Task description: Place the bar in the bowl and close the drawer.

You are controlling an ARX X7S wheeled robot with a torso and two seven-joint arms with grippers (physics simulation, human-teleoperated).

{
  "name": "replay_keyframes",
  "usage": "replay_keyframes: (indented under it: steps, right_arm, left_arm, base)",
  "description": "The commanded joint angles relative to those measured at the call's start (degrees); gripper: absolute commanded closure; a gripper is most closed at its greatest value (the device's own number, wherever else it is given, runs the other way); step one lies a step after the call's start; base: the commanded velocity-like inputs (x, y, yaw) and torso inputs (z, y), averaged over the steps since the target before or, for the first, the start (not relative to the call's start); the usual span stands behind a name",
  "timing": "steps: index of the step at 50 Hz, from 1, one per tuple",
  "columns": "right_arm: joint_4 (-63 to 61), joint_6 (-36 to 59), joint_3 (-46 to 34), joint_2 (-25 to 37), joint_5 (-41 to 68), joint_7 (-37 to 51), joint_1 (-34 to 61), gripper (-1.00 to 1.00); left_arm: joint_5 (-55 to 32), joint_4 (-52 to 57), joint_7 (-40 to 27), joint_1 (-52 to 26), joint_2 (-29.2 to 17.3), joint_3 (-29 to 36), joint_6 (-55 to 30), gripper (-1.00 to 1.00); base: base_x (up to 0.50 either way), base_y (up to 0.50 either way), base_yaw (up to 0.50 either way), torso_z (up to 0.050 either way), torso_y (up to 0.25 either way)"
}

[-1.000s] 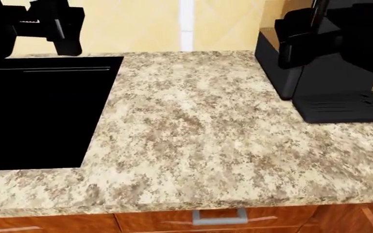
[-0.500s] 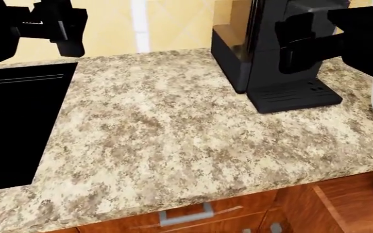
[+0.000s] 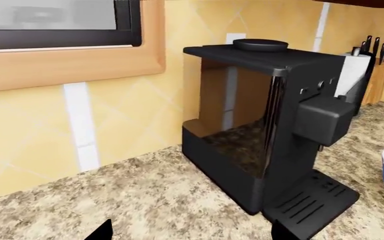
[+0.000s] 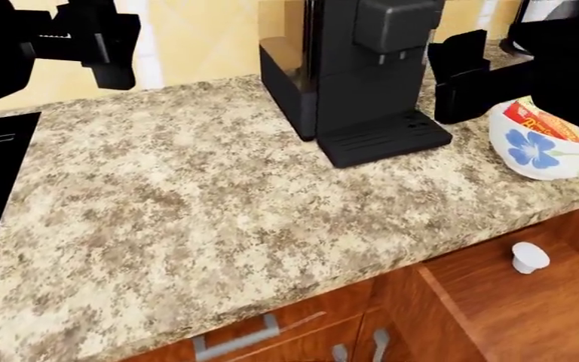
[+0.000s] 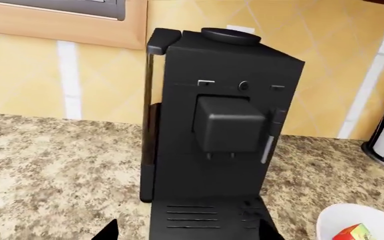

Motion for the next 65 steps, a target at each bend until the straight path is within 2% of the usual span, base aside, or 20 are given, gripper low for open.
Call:
replay_keyframes:
  steps: [1, 65]
  right_arm:
    - [-0.3, -0.3, -0.4, 0.5, 0.4, 0.2, 0.0, -1.0]
    - [-1.7, -2.0, -2.5, 2.9, 2.3, 1.0, -0.1, -1.0]
  left_arm:
    - [-0.3, 0.1, 0.0, -0.2, 0.1, 0.2, 0.0, -1.0]
    - [-1.7, 0.2, 0.6, -0.3, 0.1, 0.8, 0.7, -1.0]
  base:
    - [0.0, 0.0, -0.5, 0.0, 0.0]
    - [0.0, 0.0, -0.5, 0.0, 0.0]
